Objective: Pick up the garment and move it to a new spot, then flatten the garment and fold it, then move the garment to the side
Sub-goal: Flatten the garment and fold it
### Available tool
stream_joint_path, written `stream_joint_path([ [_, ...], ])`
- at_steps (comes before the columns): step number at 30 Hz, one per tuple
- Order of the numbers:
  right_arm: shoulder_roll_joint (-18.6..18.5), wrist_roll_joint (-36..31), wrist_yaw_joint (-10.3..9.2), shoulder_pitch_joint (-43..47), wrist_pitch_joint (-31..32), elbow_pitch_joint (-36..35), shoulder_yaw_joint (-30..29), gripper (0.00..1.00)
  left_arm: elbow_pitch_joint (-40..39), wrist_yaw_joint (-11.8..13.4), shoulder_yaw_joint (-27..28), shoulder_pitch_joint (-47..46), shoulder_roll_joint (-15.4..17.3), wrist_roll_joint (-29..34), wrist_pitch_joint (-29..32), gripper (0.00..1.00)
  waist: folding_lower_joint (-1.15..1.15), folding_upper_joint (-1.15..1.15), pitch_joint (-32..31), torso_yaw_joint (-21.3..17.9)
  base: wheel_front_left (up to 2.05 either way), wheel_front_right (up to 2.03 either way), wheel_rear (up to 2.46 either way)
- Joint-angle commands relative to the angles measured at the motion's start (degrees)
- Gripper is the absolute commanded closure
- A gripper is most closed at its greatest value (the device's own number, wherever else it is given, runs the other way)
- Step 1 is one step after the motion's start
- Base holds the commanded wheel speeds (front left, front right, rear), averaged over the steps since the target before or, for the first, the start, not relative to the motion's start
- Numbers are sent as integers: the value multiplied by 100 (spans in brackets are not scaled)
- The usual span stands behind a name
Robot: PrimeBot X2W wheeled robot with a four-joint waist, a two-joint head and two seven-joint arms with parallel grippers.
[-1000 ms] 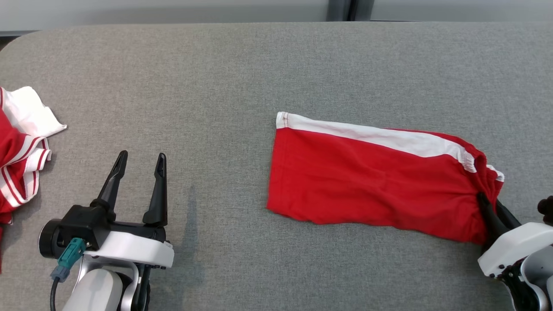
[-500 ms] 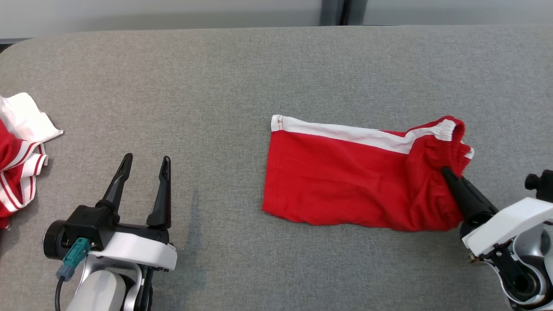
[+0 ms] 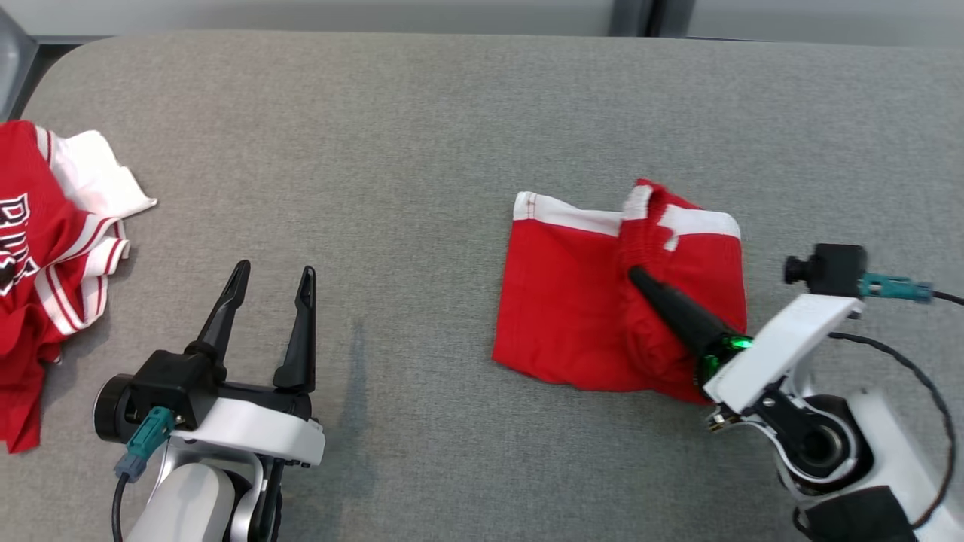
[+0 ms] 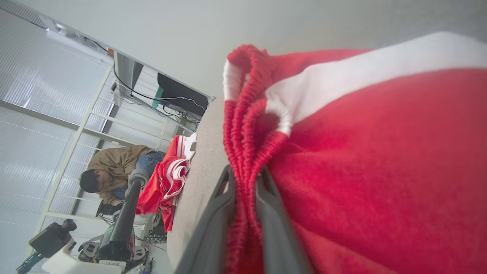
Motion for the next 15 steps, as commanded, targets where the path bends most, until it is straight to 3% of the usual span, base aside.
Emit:
stream_joint_path([
  [1,32,49,3,-162,40,150,153,100,18,-9,8,-103,7,-21,-23,0,0,0,32,112,0,0,0],
  [12,147,167,5,-732,-314,1152,1031,100,167,-92,-51,-206,-174,-28,-91,0,0,0,128,437,0,0,0],
  [13,136,189,5,-763,-365,1205,1082,96,177,-100,-47,-211,-184,-25,-97,0,0,0,137,443,0,0,0],
  [15,119,239,5,-824,-479,1259,1164,38,205,-99,-32,-209,-206,-18,-99,0,0,0,147,441,0,0,0],
])
